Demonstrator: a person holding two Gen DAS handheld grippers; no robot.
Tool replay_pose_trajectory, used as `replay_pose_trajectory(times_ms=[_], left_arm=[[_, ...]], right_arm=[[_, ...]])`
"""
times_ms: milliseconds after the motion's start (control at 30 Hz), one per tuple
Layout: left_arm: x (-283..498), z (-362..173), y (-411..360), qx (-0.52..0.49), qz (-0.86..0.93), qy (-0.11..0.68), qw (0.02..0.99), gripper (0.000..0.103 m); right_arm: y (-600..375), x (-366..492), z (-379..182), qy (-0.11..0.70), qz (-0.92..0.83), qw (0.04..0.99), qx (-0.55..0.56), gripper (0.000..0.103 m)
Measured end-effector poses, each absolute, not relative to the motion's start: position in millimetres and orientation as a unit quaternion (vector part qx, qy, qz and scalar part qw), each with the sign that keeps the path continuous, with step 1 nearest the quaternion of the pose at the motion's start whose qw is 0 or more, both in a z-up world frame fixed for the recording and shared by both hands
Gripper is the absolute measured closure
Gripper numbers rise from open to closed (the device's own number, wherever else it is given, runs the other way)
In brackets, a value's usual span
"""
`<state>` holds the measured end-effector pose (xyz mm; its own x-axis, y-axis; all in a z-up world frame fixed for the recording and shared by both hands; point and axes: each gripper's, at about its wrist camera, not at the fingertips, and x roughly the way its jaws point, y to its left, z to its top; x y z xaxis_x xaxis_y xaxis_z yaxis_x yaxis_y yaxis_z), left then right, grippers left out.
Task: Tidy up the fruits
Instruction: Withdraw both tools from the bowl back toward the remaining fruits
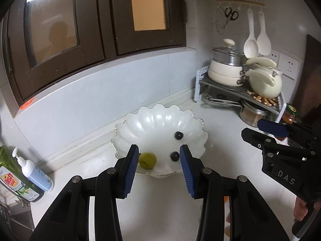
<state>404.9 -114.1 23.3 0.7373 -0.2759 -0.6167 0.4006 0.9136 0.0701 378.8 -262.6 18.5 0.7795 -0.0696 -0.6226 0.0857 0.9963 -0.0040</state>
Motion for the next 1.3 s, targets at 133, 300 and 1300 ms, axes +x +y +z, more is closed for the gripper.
replay_pose_trajectory(times_ms=[133,300,1300], left_arm=[[394,25,-113,0.100,-0.192,0.310,0.926,0.061],[380,24,-110,0.102,-0.205,0.307,0.924,0.061],[333,-9,-109,0.164,-0.281,0.309,0.894,0.061]], right_arm=[[-262,360,22,0.319,-0.053,0.946,0.009,0.063],[-257,340,23,0.312,-0.060,0.948,0.011,0.063],[-235,276,-19,0.337,-0.089,0.937,0.016,0.063]])
